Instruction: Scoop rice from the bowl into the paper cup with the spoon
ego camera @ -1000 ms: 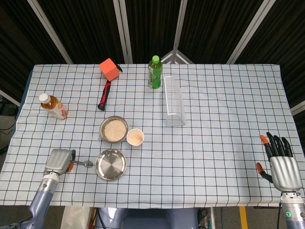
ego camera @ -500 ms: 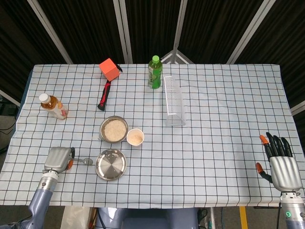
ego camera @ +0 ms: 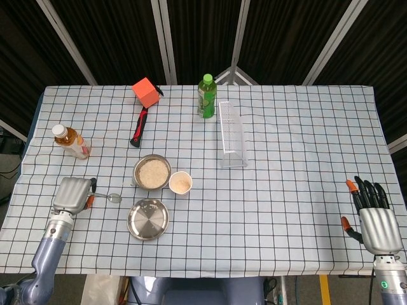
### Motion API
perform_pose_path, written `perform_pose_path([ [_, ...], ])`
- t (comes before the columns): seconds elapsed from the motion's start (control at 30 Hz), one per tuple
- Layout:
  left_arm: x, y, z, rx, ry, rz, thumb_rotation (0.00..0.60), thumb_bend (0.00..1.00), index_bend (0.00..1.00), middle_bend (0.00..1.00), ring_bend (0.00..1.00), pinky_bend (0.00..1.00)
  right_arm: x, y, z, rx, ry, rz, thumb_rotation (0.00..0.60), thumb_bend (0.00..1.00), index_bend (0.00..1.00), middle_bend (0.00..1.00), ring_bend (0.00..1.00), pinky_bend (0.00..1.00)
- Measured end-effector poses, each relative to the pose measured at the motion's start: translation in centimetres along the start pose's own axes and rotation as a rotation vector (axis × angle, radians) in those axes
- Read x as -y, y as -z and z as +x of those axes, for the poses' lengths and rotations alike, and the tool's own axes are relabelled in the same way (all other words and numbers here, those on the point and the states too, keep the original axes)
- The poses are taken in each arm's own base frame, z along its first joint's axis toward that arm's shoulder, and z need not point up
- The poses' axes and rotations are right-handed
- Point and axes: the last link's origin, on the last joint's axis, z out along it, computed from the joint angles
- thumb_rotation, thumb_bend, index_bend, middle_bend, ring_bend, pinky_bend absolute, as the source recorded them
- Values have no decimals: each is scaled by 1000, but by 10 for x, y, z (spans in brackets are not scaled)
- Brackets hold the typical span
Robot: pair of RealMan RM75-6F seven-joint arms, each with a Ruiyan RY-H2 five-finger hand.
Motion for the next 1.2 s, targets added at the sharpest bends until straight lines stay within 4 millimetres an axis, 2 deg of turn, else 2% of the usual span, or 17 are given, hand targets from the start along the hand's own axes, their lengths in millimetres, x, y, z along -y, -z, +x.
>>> perform_pose_path([
  [0.3,-5,-39,43,-40,-157,-17,600,475,589,983,974,1000,-1,2,1,-9,-4,-6,600,384,0,0,0,0],
  [0.57,-22,-73,71,-99,-334,-51,600,476,591,984,974,1000,-2,3,1,-8,3,-6,600,383,0,0,0,0],
  [0.73,-42,-89,76,-118,-416,-92,600,477,592,987,976,1000,-2,3,2,-11,6,-6,600,383,0,0,0,0],
  [0.93,-63,-101,73,-137,-503,-133,600,477,592,988,976,1000,-2,4,3,-12,7,-5,600,383,0,0,0,0],
  [1.2,-75,-111,72,-177,-672,-160,600,478,592,990,978,1000,-1,5,4,-23,4,-7,600,384,0,0,0,0],
])
